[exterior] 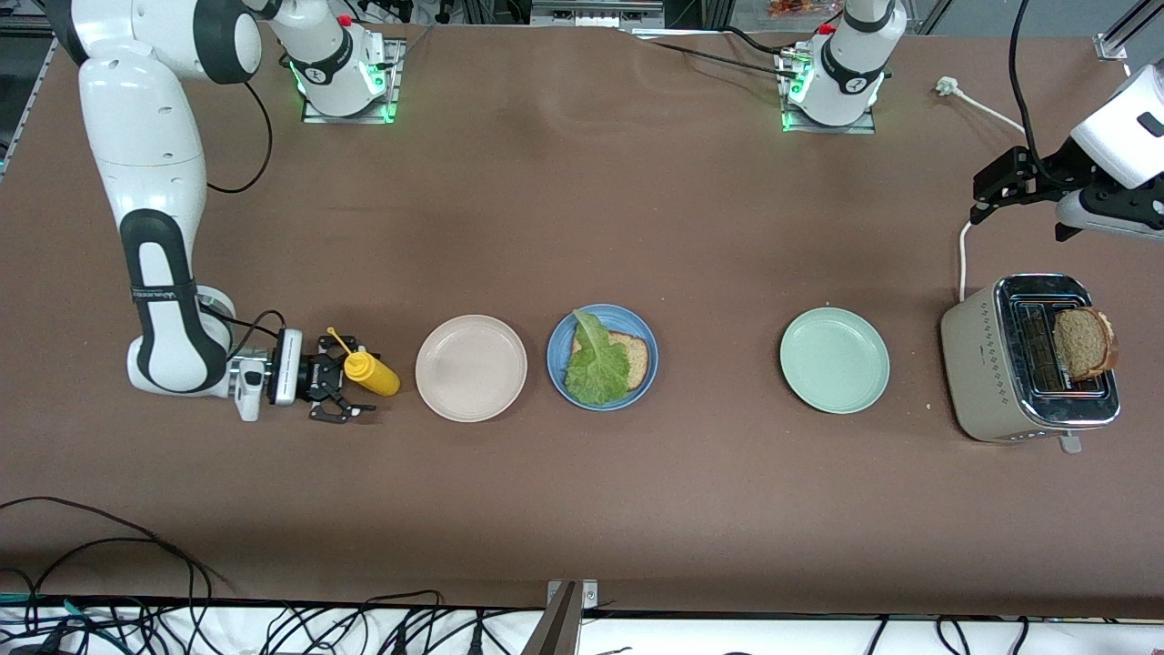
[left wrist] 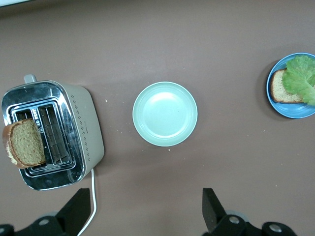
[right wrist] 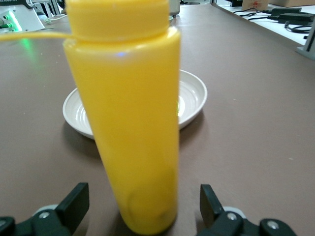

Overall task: Make sandwich in blue plate with both arms
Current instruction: 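Grasp the yellow bottle with the right gripper and lift it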

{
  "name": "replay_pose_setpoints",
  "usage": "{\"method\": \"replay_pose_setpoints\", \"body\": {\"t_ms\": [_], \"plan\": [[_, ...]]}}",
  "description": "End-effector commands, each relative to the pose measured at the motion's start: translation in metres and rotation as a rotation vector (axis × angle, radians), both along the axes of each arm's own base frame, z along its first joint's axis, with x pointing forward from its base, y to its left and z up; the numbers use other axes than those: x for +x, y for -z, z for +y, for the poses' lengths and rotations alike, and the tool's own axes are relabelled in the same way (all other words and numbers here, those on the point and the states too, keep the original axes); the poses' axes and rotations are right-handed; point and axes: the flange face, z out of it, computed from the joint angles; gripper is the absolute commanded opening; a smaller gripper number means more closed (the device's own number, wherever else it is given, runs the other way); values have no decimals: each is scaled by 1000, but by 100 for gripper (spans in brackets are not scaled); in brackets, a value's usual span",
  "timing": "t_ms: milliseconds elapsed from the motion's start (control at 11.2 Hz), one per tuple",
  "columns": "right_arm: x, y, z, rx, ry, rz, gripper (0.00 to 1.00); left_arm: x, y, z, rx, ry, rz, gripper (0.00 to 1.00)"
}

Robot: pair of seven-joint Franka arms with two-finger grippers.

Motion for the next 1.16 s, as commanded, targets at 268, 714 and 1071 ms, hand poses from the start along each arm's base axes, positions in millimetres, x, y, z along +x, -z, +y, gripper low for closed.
{"method": "replay_pose_setpoints", "body": {"t_ms": [268, 714, 1071], "plan": [[-5, 7, 8, 17, 29, 10, 23, 0, -5, 5, 28, -10, 0, 100], [5, -8, 19, -43, 26, -3, 0, 0, -5, 6, 27, -11, 0, 100], [13, -49, 35, -245, 20, 135, 0, 0, -5, 7, 27, -14, 0, 100]]}}
